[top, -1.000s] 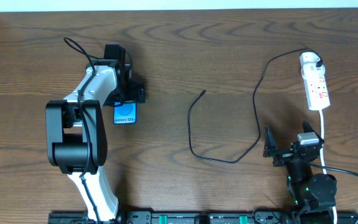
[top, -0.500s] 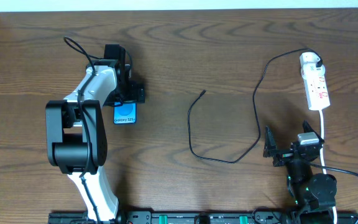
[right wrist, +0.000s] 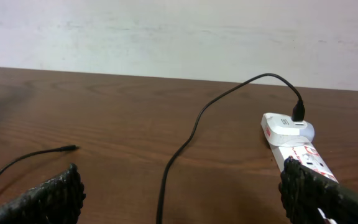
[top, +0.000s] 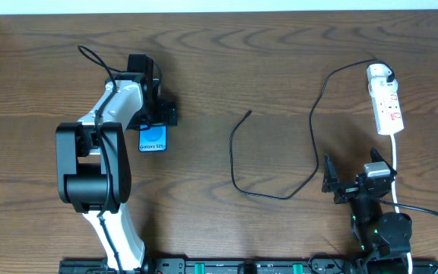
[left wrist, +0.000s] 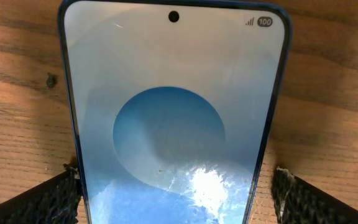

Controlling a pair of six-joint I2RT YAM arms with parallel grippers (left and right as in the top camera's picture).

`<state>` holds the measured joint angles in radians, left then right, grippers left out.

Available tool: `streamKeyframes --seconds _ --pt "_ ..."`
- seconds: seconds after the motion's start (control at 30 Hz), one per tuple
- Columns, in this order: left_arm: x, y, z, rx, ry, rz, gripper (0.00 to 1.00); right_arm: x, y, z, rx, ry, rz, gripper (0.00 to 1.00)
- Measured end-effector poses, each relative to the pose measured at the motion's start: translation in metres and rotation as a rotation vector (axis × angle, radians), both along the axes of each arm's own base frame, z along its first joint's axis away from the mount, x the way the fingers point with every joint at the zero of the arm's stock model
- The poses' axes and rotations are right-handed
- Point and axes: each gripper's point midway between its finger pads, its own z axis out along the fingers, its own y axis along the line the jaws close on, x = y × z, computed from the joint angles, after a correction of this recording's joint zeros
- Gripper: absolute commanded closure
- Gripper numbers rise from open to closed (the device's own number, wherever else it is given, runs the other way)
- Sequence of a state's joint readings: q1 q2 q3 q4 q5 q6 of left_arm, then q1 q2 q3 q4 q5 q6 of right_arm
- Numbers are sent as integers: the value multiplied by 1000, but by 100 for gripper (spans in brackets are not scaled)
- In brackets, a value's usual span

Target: Plug charger to phone and switch on socket

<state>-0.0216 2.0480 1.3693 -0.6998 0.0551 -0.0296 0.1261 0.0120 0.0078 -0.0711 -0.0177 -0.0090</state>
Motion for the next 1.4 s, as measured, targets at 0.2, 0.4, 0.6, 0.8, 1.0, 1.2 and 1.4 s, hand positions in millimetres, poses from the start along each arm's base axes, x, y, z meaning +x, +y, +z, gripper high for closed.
streamKeyframes --seconds 0.2,0.4,0.6,0.8,1.0,1.2,1.4 --pt "0 0 0 0 0 0 3 0 0 0 0 0 0 1" --pt "0 0 0 0 0 0 3 0 0 0 0 0 0 1" --pt "0 0 0 0 0 0 3 0 0 0 0 0 0 1" --pt "0 1 0 2 0 0 8 0 0 0 0 0 0 1" --pt "0 1 0 2 -1 -1 16 0 0 0 0 0 0 1" --pt "0 1 0 5 -2 -2 27 0 0 0 0 0 0 1" --pt "0 1 1 6 -3 -2 28 0 0 0 0 0 0 1"
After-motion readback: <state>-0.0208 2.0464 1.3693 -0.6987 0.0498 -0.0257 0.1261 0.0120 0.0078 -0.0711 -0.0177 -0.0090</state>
